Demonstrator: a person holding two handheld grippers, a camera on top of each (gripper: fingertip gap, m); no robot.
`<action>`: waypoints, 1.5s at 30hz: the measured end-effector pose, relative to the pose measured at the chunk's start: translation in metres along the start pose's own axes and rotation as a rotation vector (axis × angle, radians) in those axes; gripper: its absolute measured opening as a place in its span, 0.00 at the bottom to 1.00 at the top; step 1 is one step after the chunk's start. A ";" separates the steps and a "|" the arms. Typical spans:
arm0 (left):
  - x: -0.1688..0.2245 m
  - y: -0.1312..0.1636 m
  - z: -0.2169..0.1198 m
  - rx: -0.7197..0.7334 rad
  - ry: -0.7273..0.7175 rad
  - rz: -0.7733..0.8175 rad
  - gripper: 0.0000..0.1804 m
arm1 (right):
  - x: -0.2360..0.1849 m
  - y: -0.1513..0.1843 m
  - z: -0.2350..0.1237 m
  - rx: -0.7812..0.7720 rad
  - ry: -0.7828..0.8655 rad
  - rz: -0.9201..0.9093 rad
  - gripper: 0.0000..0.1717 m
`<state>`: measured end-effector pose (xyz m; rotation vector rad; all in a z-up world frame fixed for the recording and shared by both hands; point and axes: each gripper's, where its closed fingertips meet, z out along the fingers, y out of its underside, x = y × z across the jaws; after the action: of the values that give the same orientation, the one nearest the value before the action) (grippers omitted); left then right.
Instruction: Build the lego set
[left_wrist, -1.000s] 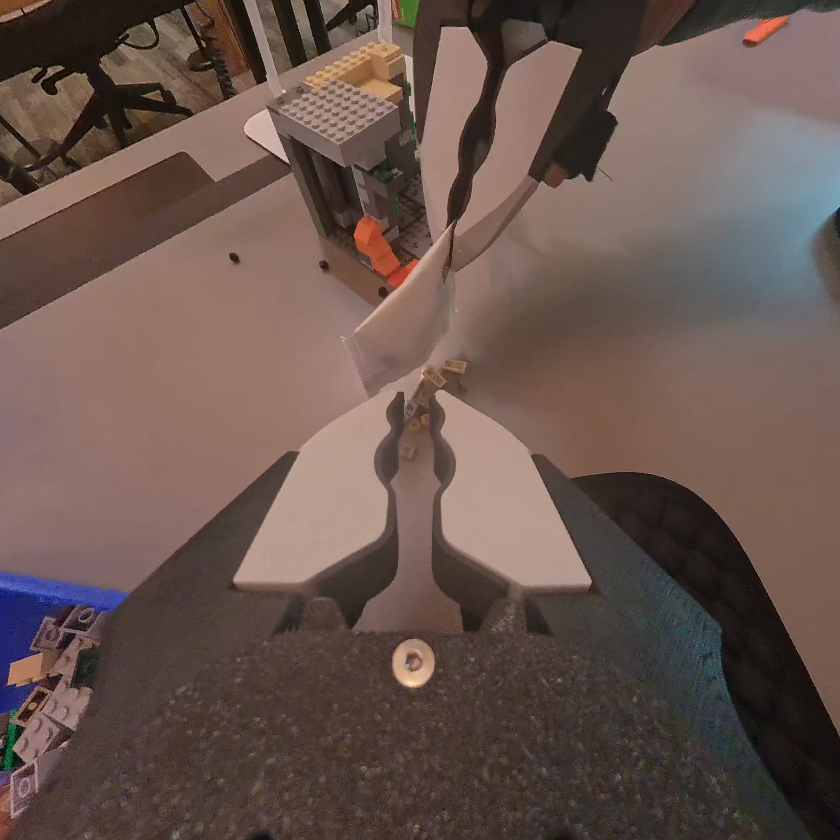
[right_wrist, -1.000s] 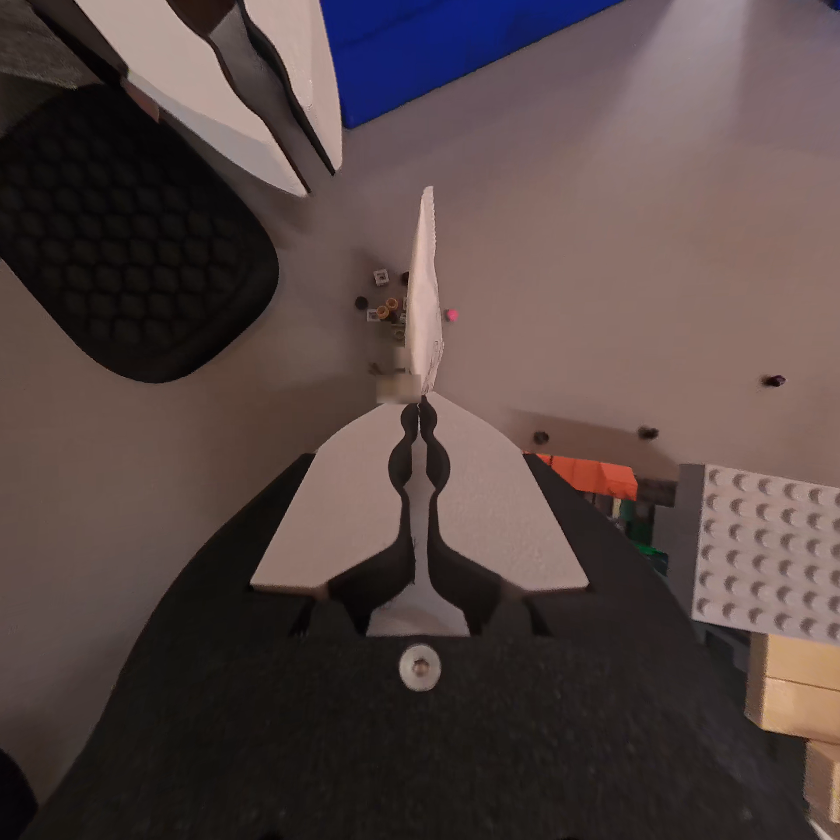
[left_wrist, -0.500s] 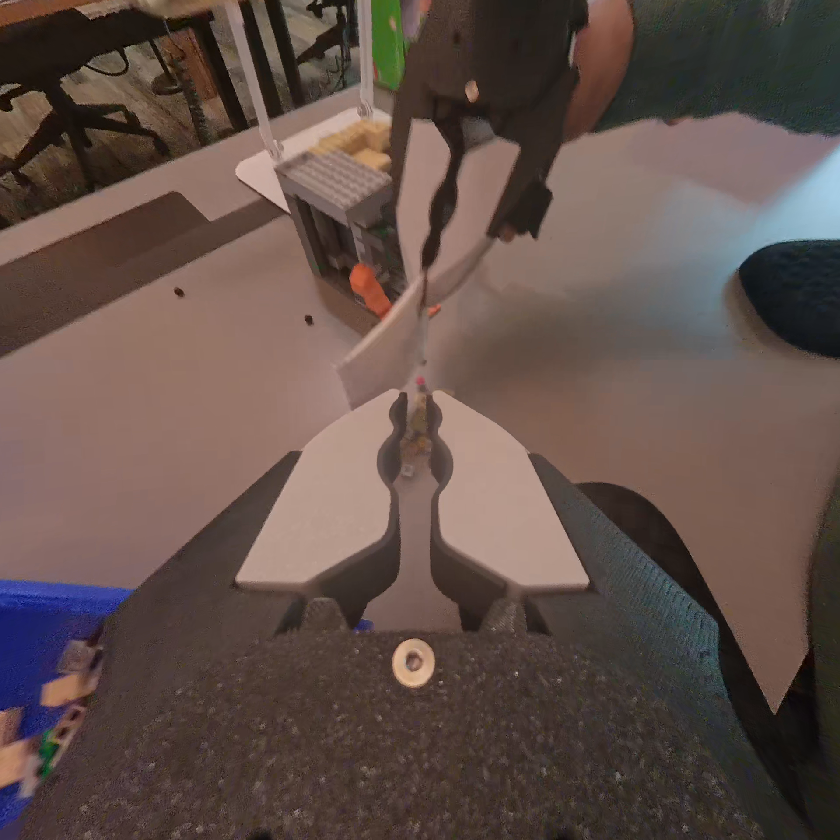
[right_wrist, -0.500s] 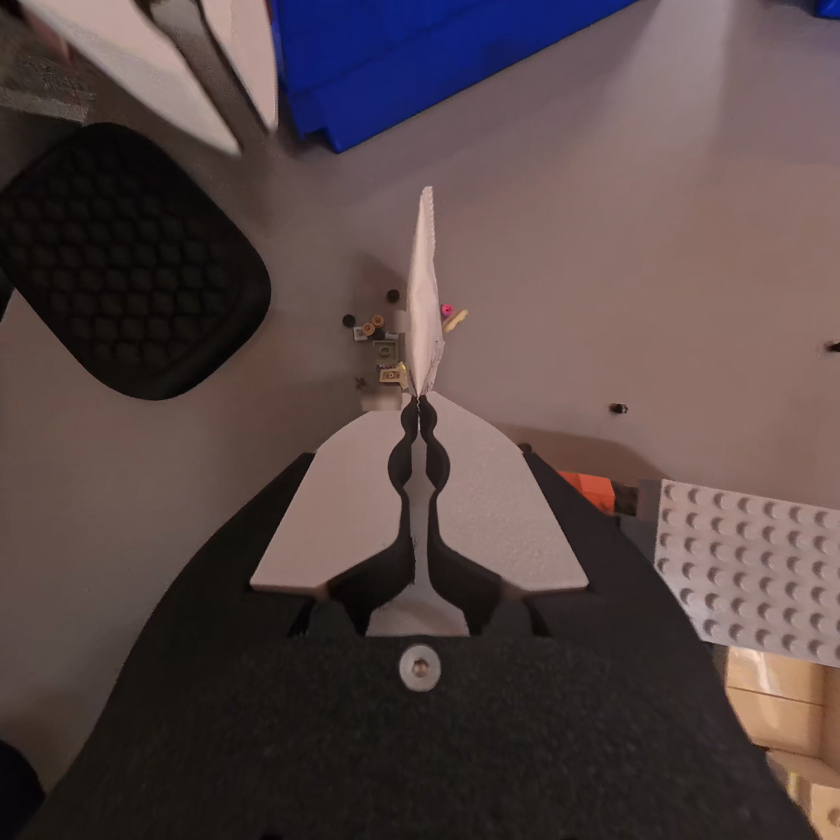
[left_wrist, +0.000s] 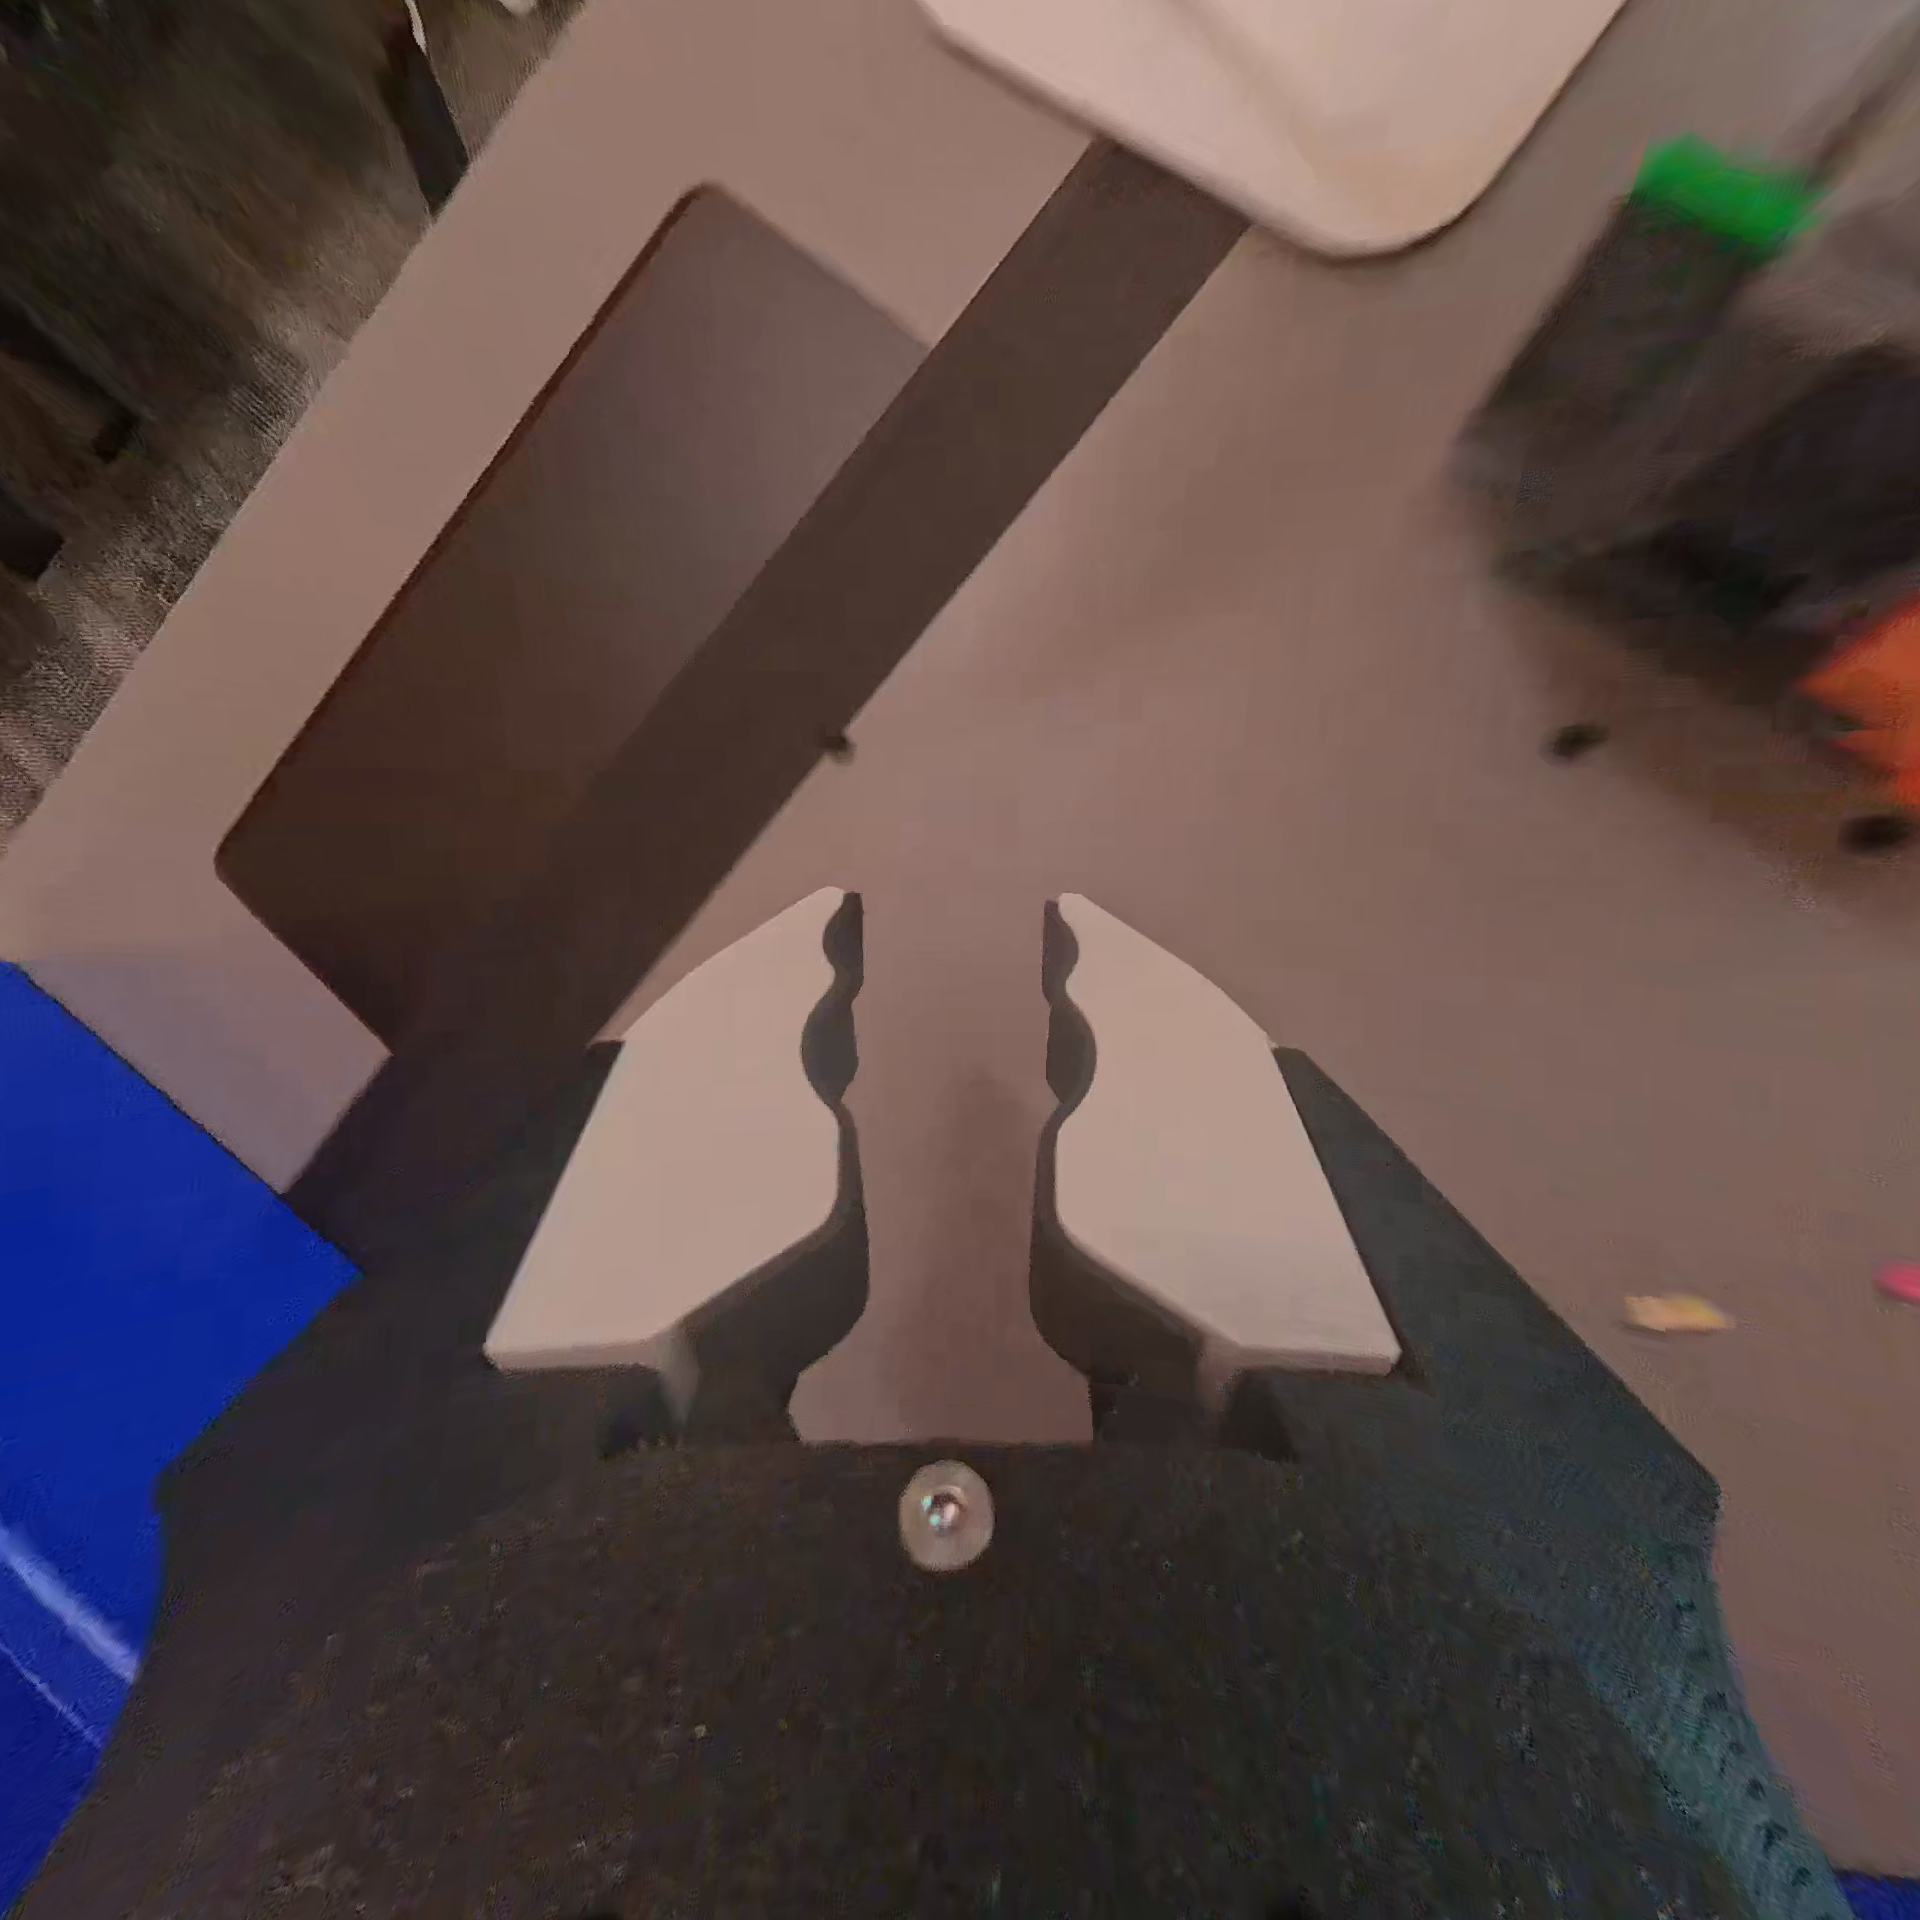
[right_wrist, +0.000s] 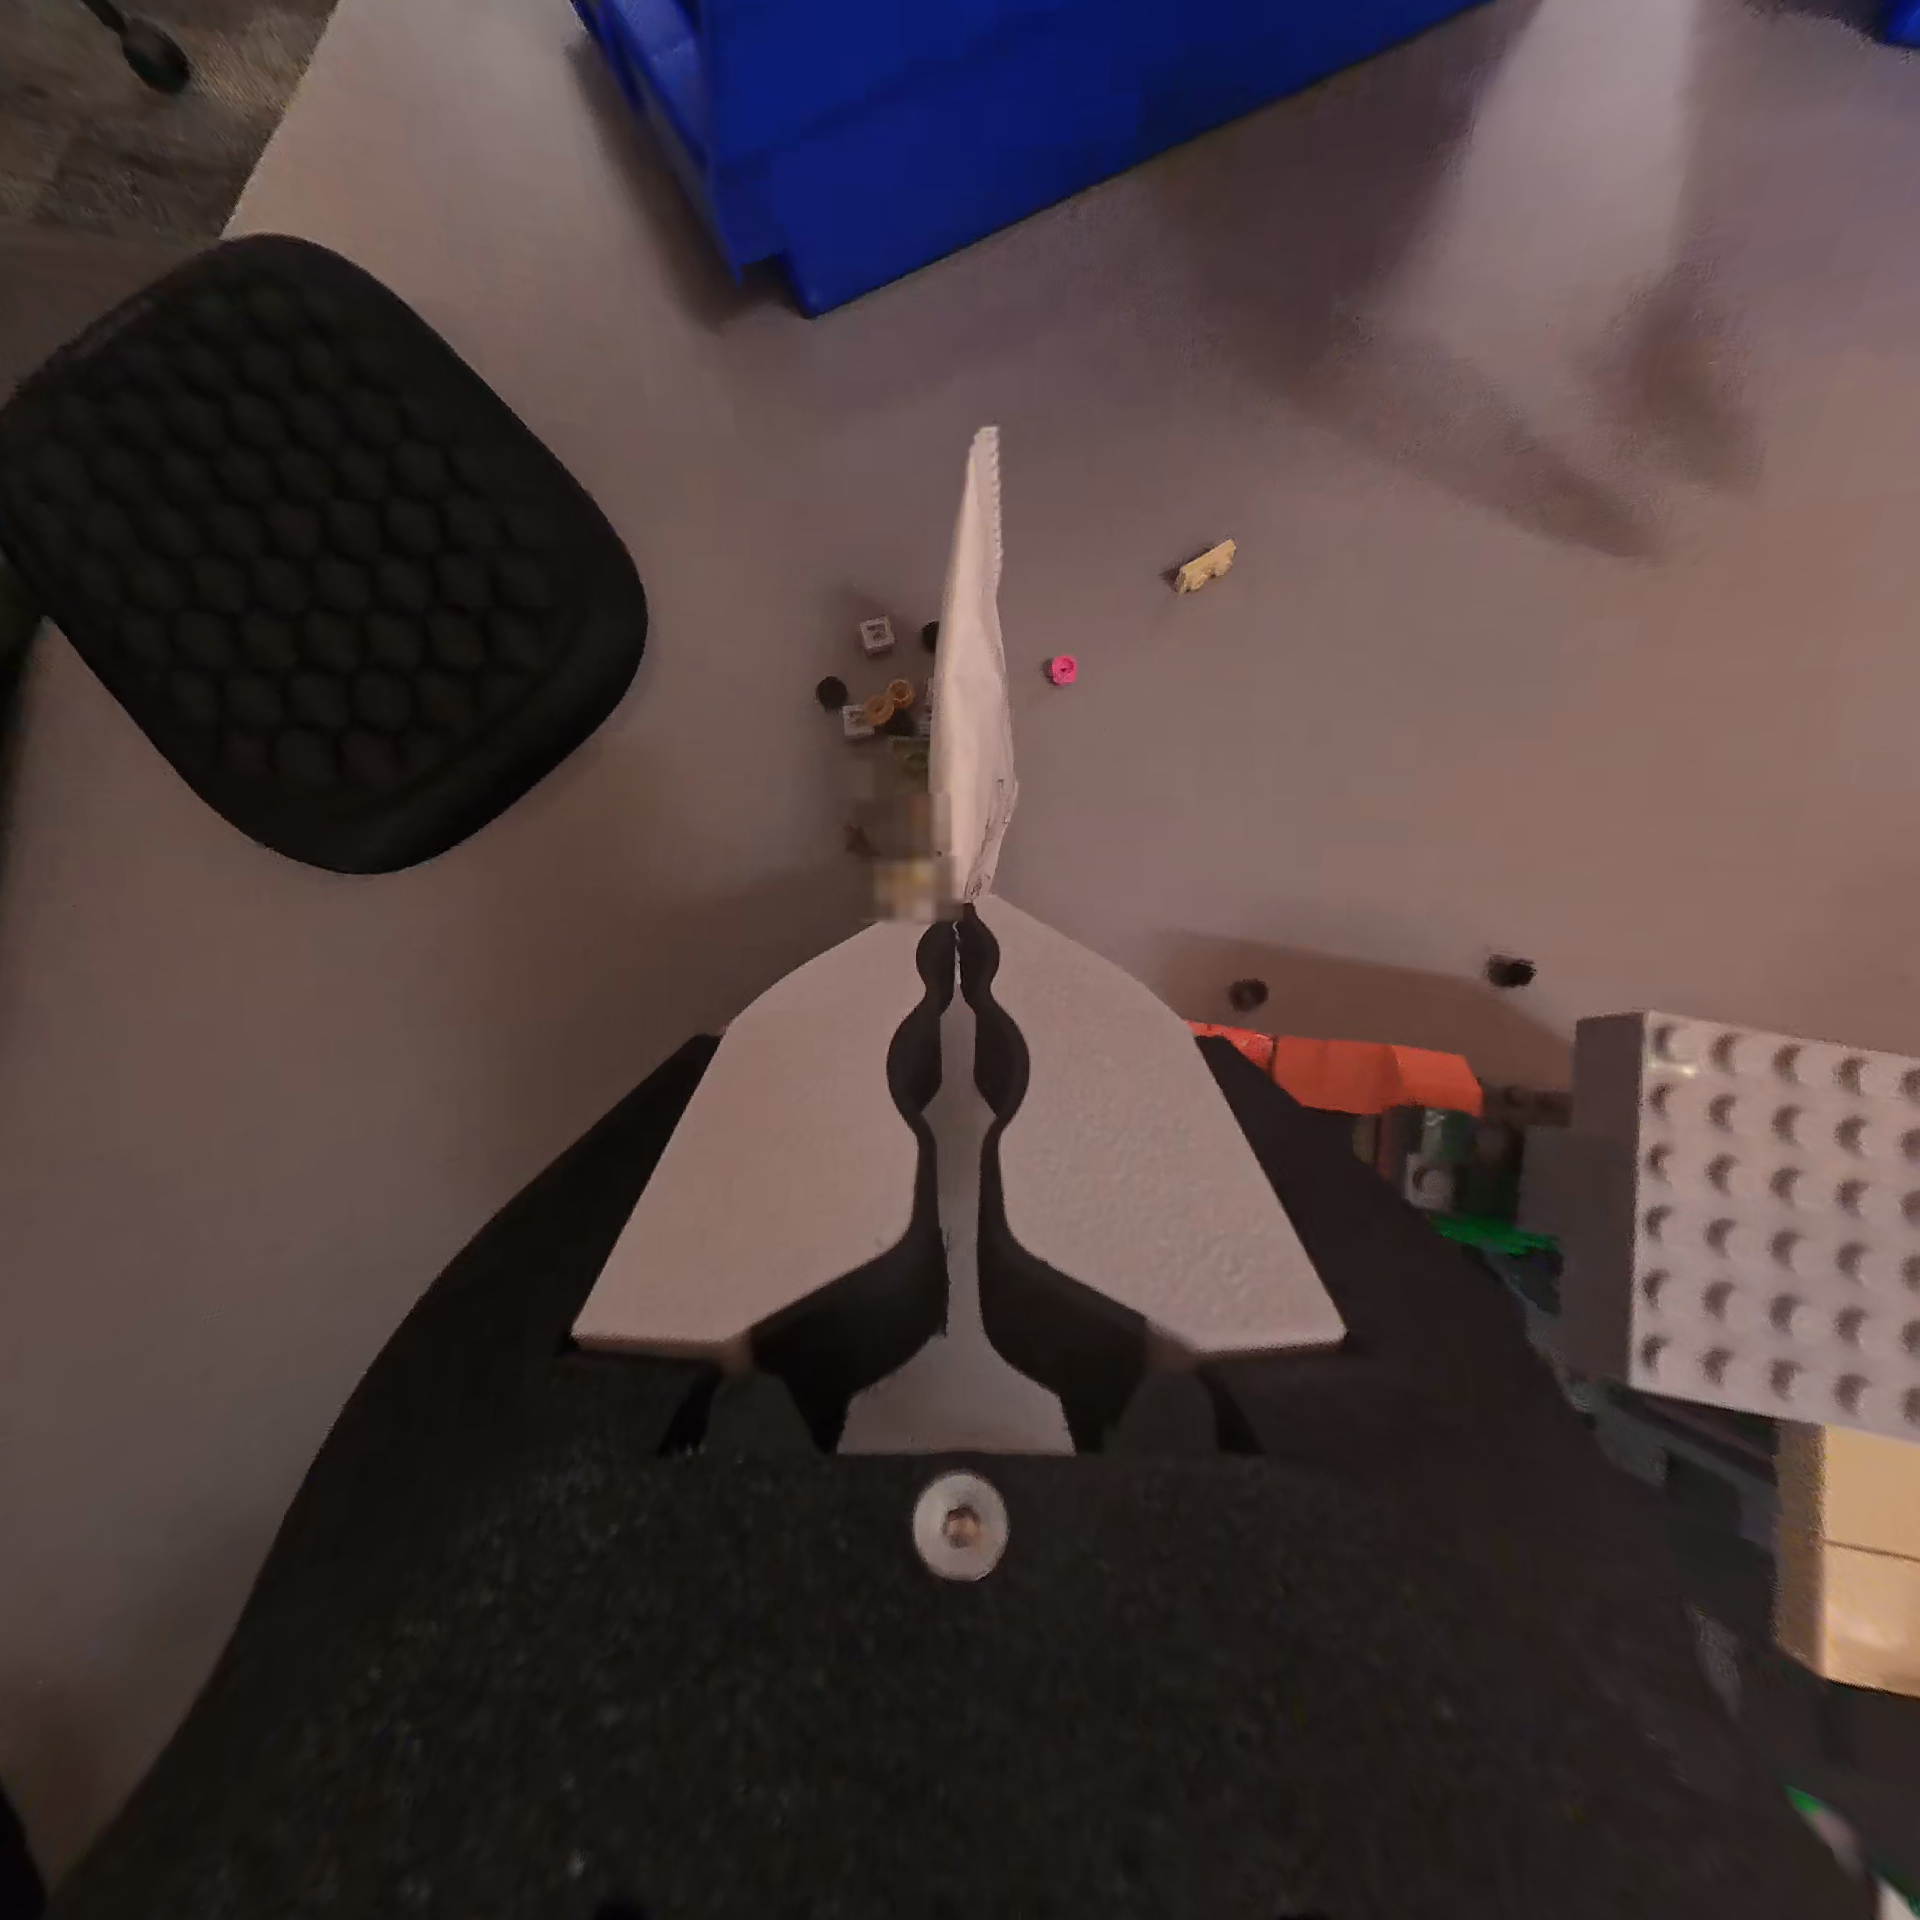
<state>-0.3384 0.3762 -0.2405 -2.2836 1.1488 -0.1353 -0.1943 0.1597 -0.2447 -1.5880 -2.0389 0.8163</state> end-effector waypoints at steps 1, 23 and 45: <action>-0.012 0.002 0.015 -0.023 0.007 0.021 0.19 | -0.002 0.002 -0.001 0.007 -0.002 0.004 0.00; -0.022 0.004 0.085 -0.098 0.271 0.115 0.03 | -0.015 0.009 -0.011 0.115 -0.043 0.040 0.00; 0.116 -0.005 -0.022 0.056 0.313 0.239 0.12 | -0.017 0.003 -0.027 0.088 0.065 0.003 0.00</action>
<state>-0.2691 0.2803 -0.2383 -2.1053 1.5451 -0.4381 -0.1704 0.1489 -0.2261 -1.5502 -1.9291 0.8332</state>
